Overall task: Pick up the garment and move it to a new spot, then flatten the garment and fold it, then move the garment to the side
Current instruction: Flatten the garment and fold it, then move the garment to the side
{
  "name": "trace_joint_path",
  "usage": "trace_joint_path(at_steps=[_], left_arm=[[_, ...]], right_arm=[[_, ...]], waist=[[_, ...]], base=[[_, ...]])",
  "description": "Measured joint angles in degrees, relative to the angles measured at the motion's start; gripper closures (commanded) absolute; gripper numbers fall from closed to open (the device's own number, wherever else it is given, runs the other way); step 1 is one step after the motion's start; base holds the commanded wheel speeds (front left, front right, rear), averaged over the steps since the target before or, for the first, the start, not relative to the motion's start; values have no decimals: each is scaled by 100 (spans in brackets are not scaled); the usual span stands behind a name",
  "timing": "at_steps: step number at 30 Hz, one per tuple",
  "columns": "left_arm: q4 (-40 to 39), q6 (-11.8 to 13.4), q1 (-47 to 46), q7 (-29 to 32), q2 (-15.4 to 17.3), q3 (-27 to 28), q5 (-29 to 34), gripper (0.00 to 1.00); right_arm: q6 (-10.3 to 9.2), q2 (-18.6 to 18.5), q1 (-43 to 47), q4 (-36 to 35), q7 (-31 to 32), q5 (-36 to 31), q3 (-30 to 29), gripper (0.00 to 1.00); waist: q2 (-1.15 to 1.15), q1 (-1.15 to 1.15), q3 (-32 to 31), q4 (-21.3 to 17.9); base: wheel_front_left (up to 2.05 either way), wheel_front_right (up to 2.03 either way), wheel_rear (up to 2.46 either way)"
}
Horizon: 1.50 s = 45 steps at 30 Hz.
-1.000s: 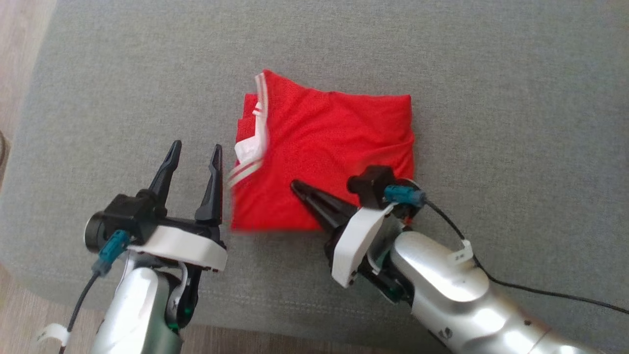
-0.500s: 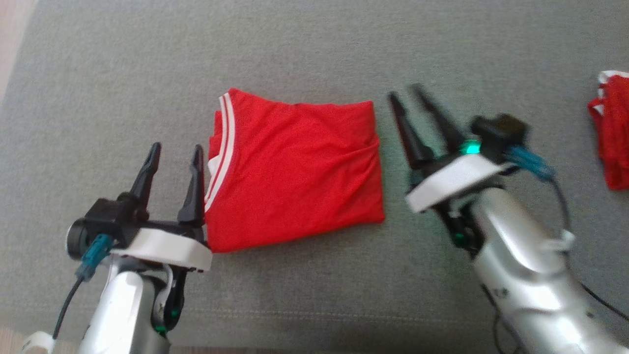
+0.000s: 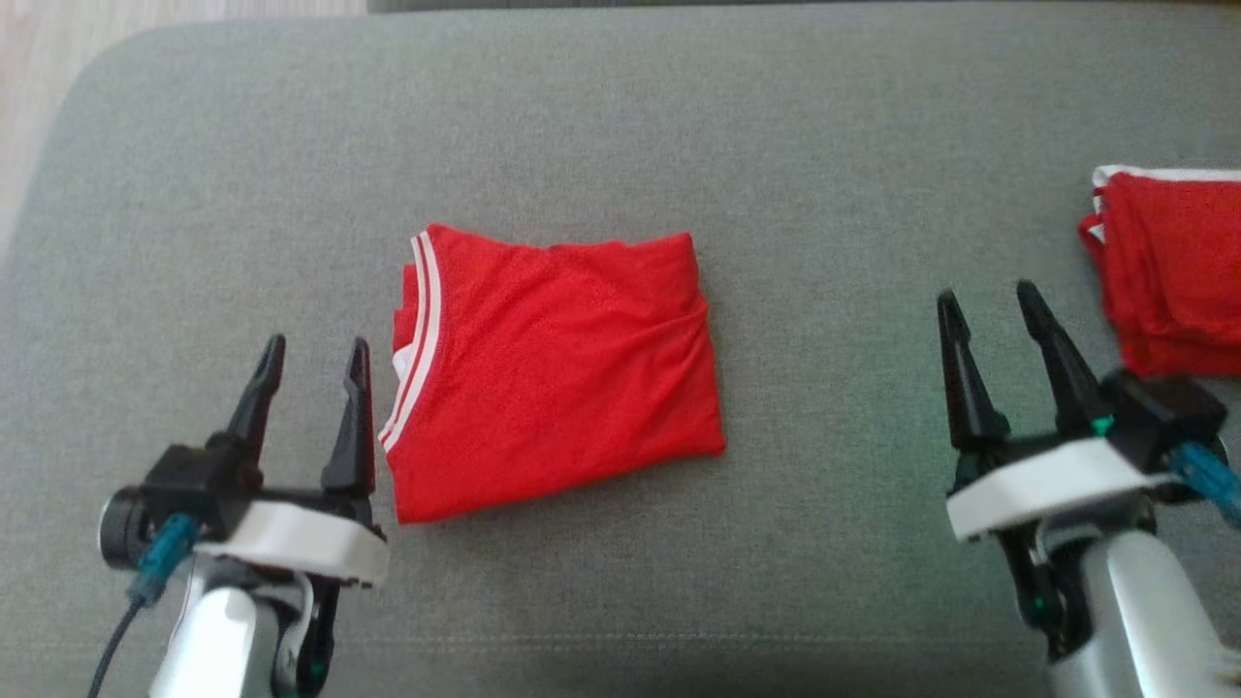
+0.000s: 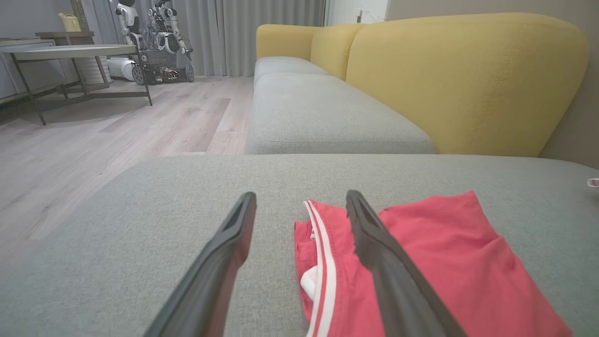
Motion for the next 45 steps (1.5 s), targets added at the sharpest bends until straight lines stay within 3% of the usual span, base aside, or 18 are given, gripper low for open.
trace_joint_path(at_steps=[8,17,45], left_arm=[[-64,1,377,81,63,-96,7,0],[-155,94,688,179,134,-152,7,0],[-374,197,779,281,231,-212,-19,0]], right_arm=[[0,104,789,-770,475,-123,-296,0],[0,154,1172,-1148,700,-172,-348,0],[0,241,1213,-1194,790,-171,-398,0]], waist=[[0,0,-362,-17],[0,0,-641,-38],[0,0,-624,-74]], base=[[0,0,0],[0,0,0],[0,0,0]])
